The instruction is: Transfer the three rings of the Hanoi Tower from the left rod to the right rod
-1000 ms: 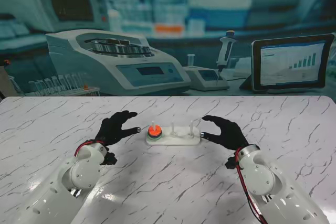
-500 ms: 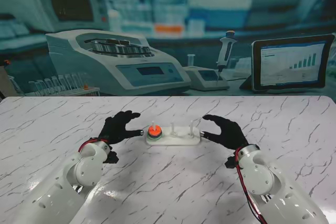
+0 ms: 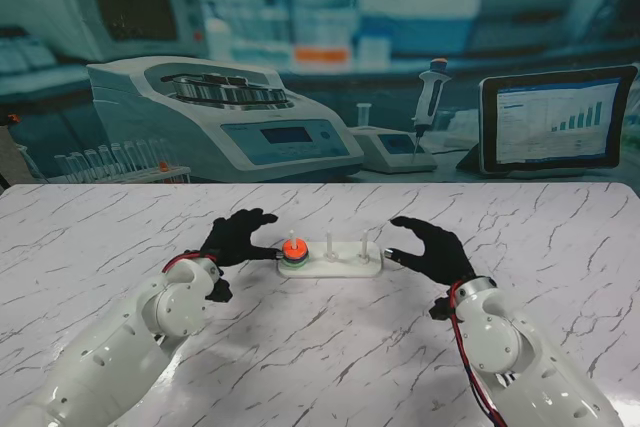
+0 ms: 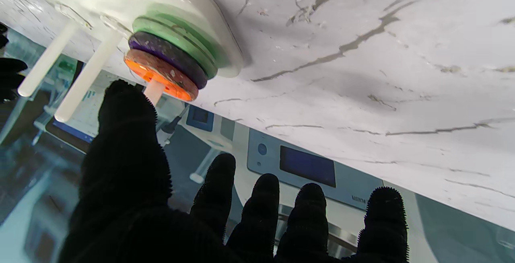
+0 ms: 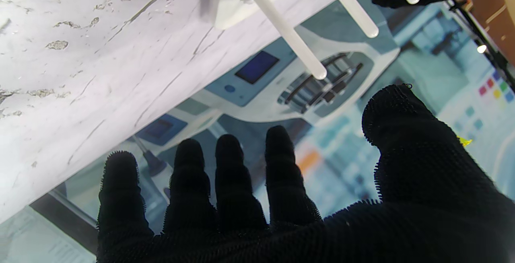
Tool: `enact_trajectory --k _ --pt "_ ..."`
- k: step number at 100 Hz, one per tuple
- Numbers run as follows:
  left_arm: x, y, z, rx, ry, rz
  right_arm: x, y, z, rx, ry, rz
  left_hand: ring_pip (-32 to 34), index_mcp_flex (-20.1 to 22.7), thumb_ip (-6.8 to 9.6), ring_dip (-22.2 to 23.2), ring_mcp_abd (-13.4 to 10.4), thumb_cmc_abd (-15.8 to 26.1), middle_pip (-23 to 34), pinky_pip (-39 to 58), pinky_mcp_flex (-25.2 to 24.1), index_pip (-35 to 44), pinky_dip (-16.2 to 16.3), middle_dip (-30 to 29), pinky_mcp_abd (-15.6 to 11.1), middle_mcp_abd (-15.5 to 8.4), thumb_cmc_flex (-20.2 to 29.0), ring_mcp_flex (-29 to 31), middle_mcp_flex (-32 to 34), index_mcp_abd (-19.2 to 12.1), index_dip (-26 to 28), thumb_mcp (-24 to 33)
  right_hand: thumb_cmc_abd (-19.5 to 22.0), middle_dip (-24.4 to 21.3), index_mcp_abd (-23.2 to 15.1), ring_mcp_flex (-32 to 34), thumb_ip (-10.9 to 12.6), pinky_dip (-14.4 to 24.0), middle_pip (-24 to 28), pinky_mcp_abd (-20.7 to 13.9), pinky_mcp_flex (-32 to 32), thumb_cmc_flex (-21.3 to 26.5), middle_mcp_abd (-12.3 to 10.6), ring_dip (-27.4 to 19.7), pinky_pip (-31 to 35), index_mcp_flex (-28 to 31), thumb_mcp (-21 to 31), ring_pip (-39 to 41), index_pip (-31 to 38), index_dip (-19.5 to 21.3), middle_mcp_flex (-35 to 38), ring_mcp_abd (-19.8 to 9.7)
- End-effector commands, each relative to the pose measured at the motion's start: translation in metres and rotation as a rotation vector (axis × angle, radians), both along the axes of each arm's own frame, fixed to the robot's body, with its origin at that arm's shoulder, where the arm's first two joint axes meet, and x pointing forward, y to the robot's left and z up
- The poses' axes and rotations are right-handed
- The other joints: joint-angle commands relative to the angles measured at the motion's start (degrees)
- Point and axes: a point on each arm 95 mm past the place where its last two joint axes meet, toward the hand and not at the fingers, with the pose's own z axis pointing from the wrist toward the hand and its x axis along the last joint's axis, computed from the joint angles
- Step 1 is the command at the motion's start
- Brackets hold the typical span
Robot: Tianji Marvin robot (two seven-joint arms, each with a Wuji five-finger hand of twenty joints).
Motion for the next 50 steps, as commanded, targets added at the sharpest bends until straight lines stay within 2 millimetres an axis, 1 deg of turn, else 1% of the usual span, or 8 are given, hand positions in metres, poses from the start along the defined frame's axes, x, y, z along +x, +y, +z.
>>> enact_trajectory --k 1,24,37,50 --pt "0.001 -0.006 -0.001 -0.017 0.022 -0.051 -0.002 0.005 -0.001 0.015 -0.003 0.003 -0.33 -2.39 1.91 0.41 0.60 -2.13 -0.75 1.15 -0.96 -0.64 0.79 0.35 1.88 0.04 1.22 -1.13 -2.23 1.46 0.57 1.01 0.56 0.76 0.53 0.92 0.77 0.96 -0.39 -0.31 -0.79 -0.96 -0.21 1.07 -0.11 0.41 0.20 0.02 0.37 -0.65 -0.35 0.55" --pt "0.003 -0.012 -0.007 0.002 0.085 -0.136 -0.001 0.004 -0.001 0.020 -0.009 -0.008 -0.94 -4.10 2.21 -0.12 0.56 -3.04 -1.23 -0.51 -1.57 -1.54 -0.04 0.01 1.52 0.83 1.87 -2.96 -4.61 1.74 0.23 2.36 0.92 0.77 0.46 0.99 0.79 1.04 -0.18 -0.33 -0.94 -0.81 -0.42 1.23 -0.13 0.40 0.13 0.31 0.40 -0.62 -0.32 0.51" --pt "0.004 -0.016 -0.011 0.011 0.099 -0.152 -0.001 0.004 -0.001 0.021 -0.009 -0.010 -0.84 -5.09 2.27 -0.23 0.59 -3.13 -1.19 -0.97 -1.55 -2.12 -0.29 -0.06 1.37 1.14 1.96 -3.26 -5.31 2.20 -0.13 3.23 1.06 0.77 0.41 0.98 0.80 1.08 -0.16 -0.35 -0.99 -0.82 -0.47 1.27 -0.14 0.31 0.03 0.35 0.37 -0.63 -0.37 0.52" --pt "0.007 -0.019 -0.014 0.015 0.099 -0.153 -0.002 0.003 -0.001 0.022 -0.009 -0.010 -0.49 -4.47 2.24 -0.14 0.44 -3.18 -0.88 -0.87 -1.29 -1.86 -0.23 0.04 1.32 1.06 2.04 -2.88 -4.97 1.39 -0.17 3.97 1.16 0.83 0.43 1.02 0.82 1.12 -0.07 -0.33 -1.01 -0.76 -0.55 1.30 -0.14 0.35 -0.02 0.34 0.39 -0.62 -0.16 0.53"
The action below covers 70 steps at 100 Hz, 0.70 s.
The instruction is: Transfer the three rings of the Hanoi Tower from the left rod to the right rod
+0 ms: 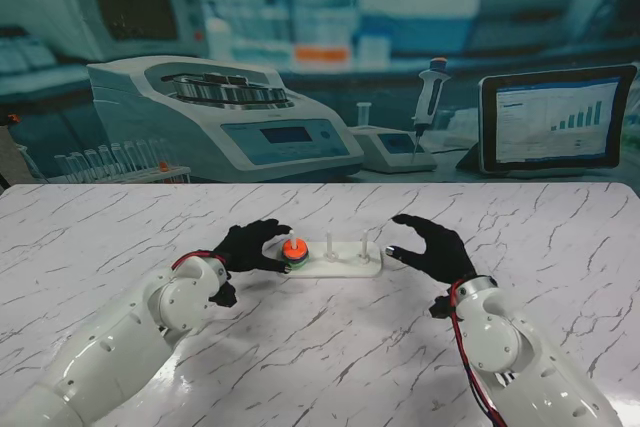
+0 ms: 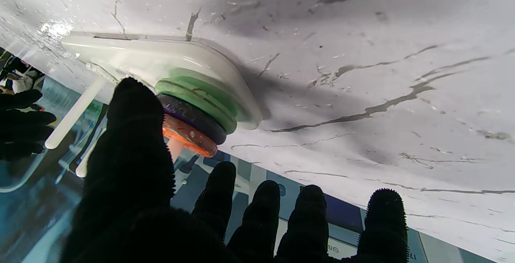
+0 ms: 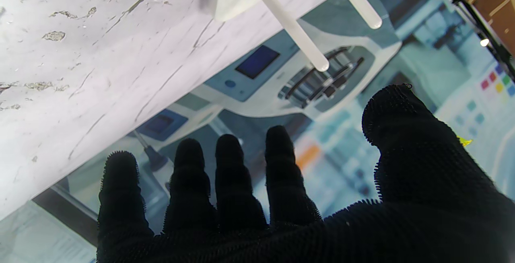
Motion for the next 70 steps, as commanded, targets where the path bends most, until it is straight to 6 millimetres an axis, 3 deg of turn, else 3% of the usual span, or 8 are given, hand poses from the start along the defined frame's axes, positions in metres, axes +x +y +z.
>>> enact_trajectory --k 1,43,70 --pt "0.000 -0.008 -0.001 -0.019 0.003 -0.027 -0.003 0.004 -0.002 0.013 0.002 0.004 -0.47 -1.11 2.23 -0.13 0.33 -1.85 -0.55 -0.86 -0.43 -0.46 -0.22 -0.15 1.33 0.60 0.95 -2.07 -1.35 0.54 -0.27 1.32 1.14 0.26 0.43 1.01 0.82 0.67 -0.10 -0.31 -0.95 -0.76 -0.56 1.19 -0.16 0.32 -0.03 0.35 0.37 -0.63 -0.24 0.52" --pt "0.005 -0.016 -0.006 -0.031 -0.008 -0.009 -0.003 0.004 -0.002 0.013 0.005 0.004 0.32 2.57 2.11 0.42 0.05 -1.51 0.21 0.16 -0.19 1.55 0.38 0.30 1.45 -0.39 1.91 -0.44 1.00 -3.02 0.58 3.56 0.80 0.47 0.50 0.97 0.84 0.74 0.16 -0.39 -0.97 -0.55 -0.34 1.25 -0.21 0.52 -0.07 0.25 0.47 -0.59 0.00 0.55" --pt "0.006 -0.019 -0.007 -0.037 -0.002 0.000 -0.003 0.003 -0.003 0.013 0.005 0.003 0.50 7.54 2.04 0.67 -0.38 0.23 0.60 0.61 -0.17 4.50 0.61 0.57 1.39 -1.51 3.27 0.28 2.81 -8.21 2.44 4.78 0.70 0.51 0.60 0.97 0.83 0.75 0.31 -0.31 -0.95 -0.40 -0.25 1.28 -0.26 0.56 -0.04 0.36 0.52 -0.58 -0.05 0.59"
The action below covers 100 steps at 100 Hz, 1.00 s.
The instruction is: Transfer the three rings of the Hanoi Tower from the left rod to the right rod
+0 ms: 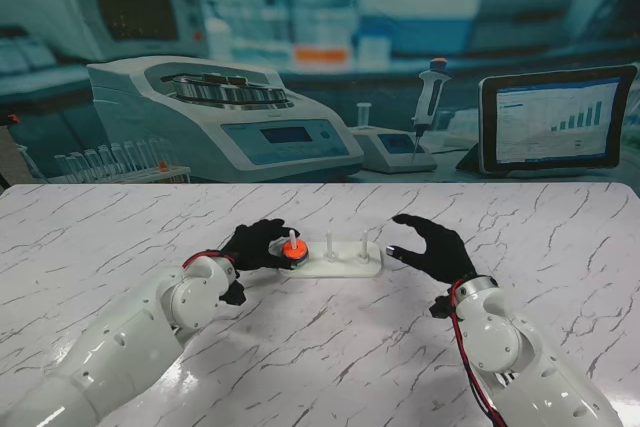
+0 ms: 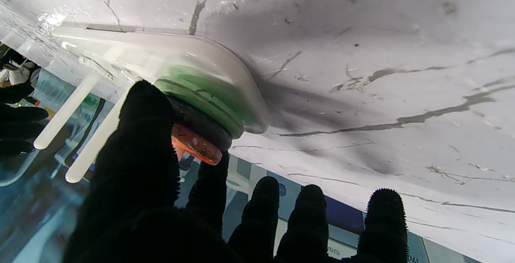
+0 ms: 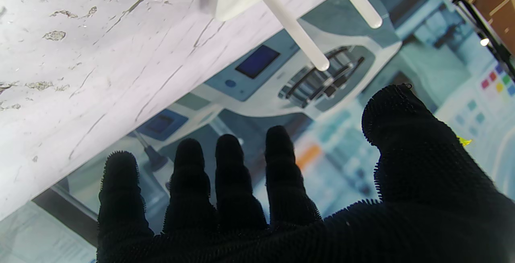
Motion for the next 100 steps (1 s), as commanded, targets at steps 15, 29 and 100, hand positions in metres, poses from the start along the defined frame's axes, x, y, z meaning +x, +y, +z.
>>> enact_trajectory --k 15,29,100 --pt "0.000 -0.008 0.000 -0.019 0.001 -0.010 -0.003 0.004 -0.003 0.011 0.004 0.003 0.69 4.54 1.91 0.98 -0.72 2.13 0.32 1.06 0.04 3.58 0.68 0.53 1.23 -1.95 4.86 0.95 2.22 -5.92 3.61 -1.08 0.81 0.46 0.60 1.01 0.83 0.70 0.35 -0.28 -0.92 -0.42 -0.29 0.73 -0.28 0.49 -0.07 0.47 0.50 -0.59 -0.11 0.68" --pt "0.000 -0.009 -0.001 -0.027 -0.015 0.010 -0.003 0.004 -0.003 0.012 0.004 0.003 1.15 5.70 1.85 1.31 -0.93 3.77 0.78 1.68 0.35 5.00 0.85 0.76 1.18 -2.42 7.17 2.00 3.45 -7.78 4.94 -2.77 0.96 0.44 0.66 0.99 0.83 0.72 0.36 -0.31 -0.90 -0.49 -0.25 0.72 -0.28 0.36 -0.12 0.50 0.44 -0.62 -0.14 0.58" --pt "0.001 -0.003 0.031 -0.160 0.001 0.067 -0.002 0.004 -0.004 0.013 0.010 0.007 1.38 7.21 -0.58 1.82 -0.46 5.59 1.23 2.04 -0.05 12.34 0.50 1.01 1.26 -2.03 15.88 2.69 5.68 -9.37 9.24 -6.80 0.93 0.44 0.66 0.85 0.85 0.78 0.15 -0.46 -0.93 -0.19 -0.16 0.68 -0.30 0.37 -0.23 0.24 0.41 -0.63 -0.11 0.59"
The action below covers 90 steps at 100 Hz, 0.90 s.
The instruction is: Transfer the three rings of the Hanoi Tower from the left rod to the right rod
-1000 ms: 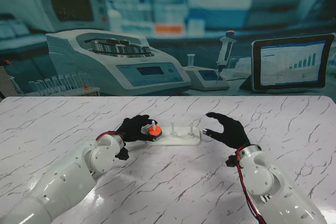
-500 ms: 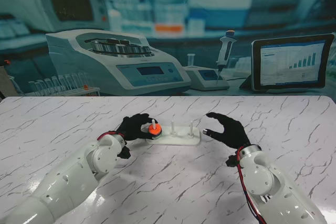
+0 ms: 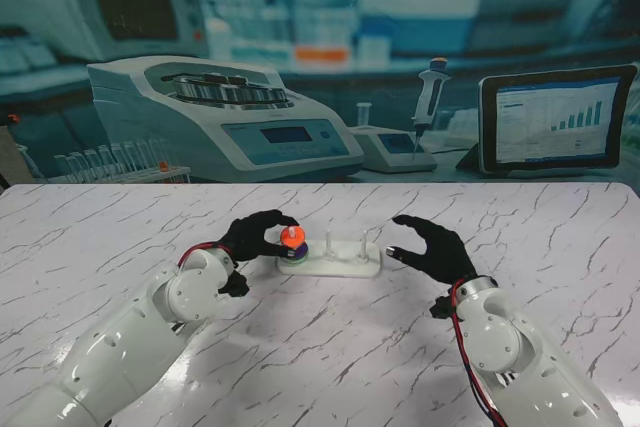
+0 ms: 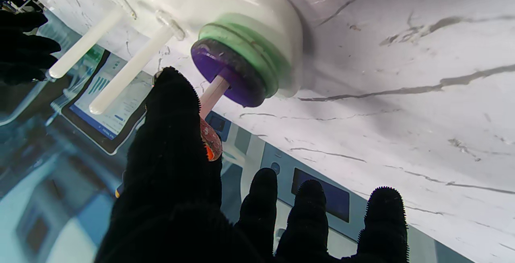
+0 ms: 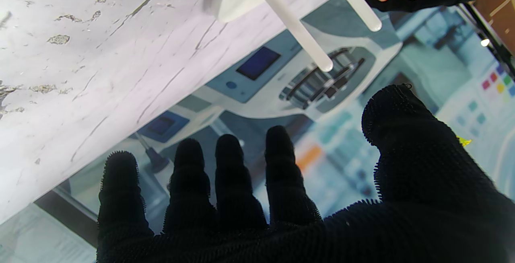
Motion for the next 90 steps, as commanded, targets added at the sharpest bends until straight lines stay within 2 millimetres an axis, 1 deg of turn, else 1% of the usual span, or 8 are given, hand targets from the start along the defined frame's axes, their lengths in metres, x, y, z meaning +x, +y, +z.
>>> enact_trajectory --k 1,24,51,73,90 --pt "0.001 -0.003 0.009 -0.014 -0.022 -0.027 -0.002 0.005 -0.003 0.013 0.004 0.005 0.46 4.07 -0.24 0.68 -0.42 4.14 -0.17 1.50 -0.68 6.70 0.47 0.40 1.28 -0.54 5.20 0.92 1.89 -5.44 2.36 1.75 0.92 0.43 0.65 0.87 0.85 0.76 0.12 -0.46 -0.93 -0.18 -0.29 0.68 -0.31 0.36 -0.23 0.26 0.40 -0.64 -0.18 0.46" --pt "0.001 -0.001 0.030 -0.021 -0.043 -0.046 -0.002 0.005 -0.003 0.017 0.005 0.003 0.30 4.83 -0.62 0.62 -0.17 3.63 -0.30 1.32 -0.74 7.14 0.35 0.37 1.37 -0.44 5.86 0.92 2.49 -5.00 2.71 1.32 0.76 0.47 0.68 0.86 0.85 0.74 0.29 -0.35 -0.92 -0.05 -0.08 0.69 -0.35 0.57 -0.21 0.35 0.52 -0.59 -0.07 0.71" --pt "-0.001 -0.003 0.046 -0.033 -0.064 -0.067 -0.002 0.004 -0.003 0.019 0.004 -0.002 0.19 5.07 -0.66 0.54 0.15 3.65 -0.50 1.15 -0.76 6.92 0.25 0.29 1.52 -0.13 5.71 0.90 2.73 -4.34 2.64 1.14 1.01 0.45 0.64 0.94 0.85 0.74 0.37 -0.22 -0.87 -0.11 -0.10 0.70 -0.34 0.47 -0.27 0.49 0.49 -0.61 -0.12 0.67" --pt "0.003 -0.013 0.057 -0.053 -0.082 -0.095 -0.002 0.004 -0.003 0.019 -0.001 -0.008 0.24 5.50 -0.72 0.56 0.32 3.54 -0.59 1.07 -0.68 6.83 0.22 0.27 1.56 0.00 6.46 1.05 2.80 -4.15 2.76 1.27 1.21 0.38 0.51 0.86 0.86 0.75 0.21 -0.28 -0.88 -0.20 -0.37 0.66 -0.34 0.31 -0.31 0.41 0.41 -0.65 -0.34 0.45" --pt "0.006 -0.023 0.060 -0.072 -0.080 -0.123 -0.002 0.001 -0.002 0.016 -0.010 -0.020 0.24 5.51 -0.75 0.57 0.30 3.62 -0.63 1.13 -0.53 6.67 0.26 0.27 1.59 0.00 6.40 1.00 2.74 -3.93 2.78 1.16 1.20 0.36 0.42 0.89 0.87 0.77 0.12 -0.39 -0.92 -0.22 -0.41 0.66 -0.34 0.33 -0.35 0.37 0.40 -0.66 -0.38 0.35"
